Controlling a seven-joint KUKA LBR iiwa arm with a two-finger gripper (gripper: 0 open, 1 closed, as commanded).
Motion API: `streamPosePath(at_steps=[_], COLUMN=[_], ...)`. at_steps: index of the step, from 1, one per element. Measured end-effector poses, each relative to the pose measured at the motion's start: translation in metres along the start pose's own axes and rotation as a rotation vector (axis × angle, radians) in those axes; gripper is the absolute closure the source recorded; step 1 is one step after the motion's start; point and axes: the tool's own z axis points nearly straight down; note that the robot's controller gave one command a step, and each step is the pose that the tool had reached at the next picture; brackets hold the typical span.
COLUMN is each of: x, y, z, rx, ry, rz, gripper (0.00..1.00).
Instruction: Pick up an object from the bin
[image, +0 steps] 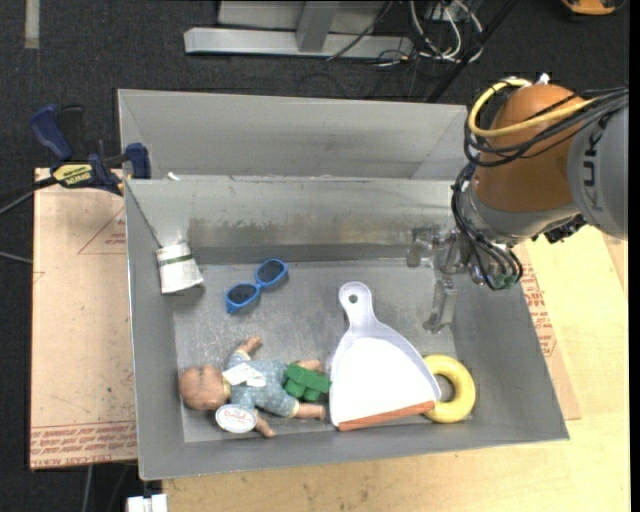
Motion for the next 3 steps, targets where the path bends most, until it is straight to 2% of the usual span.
streamPosePath(at_steps=[1, 2, 3], x=[-0.002, -0.005, 0.043], y=[0.0, 0.003, 0.018], z=[-0.005, 0.032, 0.059], rx=[0.001, 0.002, -0.001], ry=[-0.008, -0.015, -0.006], rz=[-0.001, -0.047, 0.018], gripper=[0.0, 0.0, 0.0])
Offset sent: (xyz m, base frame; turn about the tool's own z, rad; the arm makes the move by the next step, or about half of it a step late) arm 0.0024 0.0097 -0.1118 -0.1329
